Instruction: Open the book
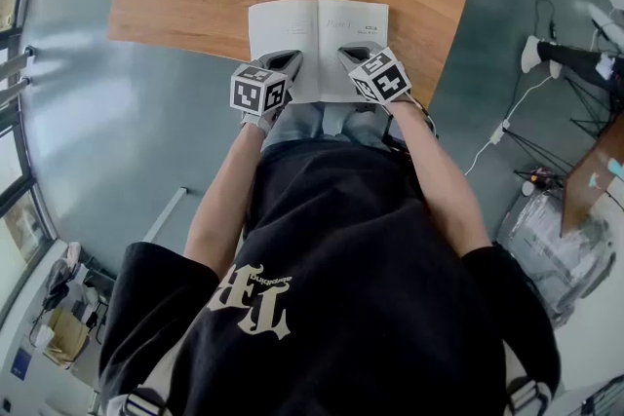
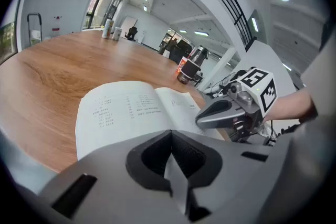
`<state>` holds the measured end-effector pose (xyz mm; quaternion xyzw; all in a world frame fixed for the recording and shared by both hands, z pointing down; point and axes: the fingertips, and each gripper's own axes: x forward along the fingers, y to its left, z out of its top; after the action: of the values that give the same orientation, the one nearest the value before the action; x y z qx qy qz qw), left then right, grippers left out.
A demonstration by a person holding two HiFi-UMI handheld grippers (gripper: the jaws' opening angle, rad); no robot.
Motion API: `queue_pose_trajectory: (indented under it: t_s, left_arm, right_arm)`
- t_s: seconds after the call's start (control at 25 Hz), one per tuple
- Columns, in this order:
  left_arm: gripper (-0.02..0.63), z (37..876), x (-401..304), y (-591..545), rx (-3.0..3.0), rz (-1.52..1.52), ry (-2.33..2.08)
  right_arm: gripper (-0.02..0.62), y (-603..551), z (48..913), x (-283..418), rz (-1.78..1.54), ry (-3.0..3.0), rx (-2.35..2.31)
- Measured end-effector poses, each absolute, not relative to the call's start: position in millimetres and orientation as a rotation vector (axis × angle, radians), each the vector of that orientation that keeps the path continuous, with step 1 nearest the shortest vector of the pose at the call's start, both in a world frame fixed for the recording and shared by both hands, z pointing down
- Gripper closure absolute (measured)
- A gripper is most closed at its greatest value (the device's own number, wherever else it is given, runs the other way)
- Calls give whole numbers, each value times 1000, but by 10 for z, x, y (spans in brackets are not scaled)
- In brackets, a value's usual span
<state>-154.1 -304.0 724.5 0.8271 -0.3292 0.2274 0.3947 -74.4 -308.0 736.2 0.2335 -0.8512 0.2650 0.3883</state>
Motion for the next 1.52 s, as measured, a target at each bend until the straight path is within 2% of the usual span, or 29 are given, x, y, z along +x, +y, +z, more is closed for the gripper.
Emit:
queue_pose_trajectory:
  t_s: [0.32, 0.64, 1.52]
  left_arm:
    - [598, 7524, -1582, -3061, 2066, 683, -789]
    - [598, 7712, -1502, -3063, 2037, 780, -757]
    - [598, 7724, -1500, -3056, 2050, 723, -722]
  right_arm:
    - [606, -3065, 7545, -123, 735, -2038, 728]
    - [606, -3080, 7549, -98, 842, -2022, 765]
    - [606, -3076, 7547, -89, 880, -2078, 779]
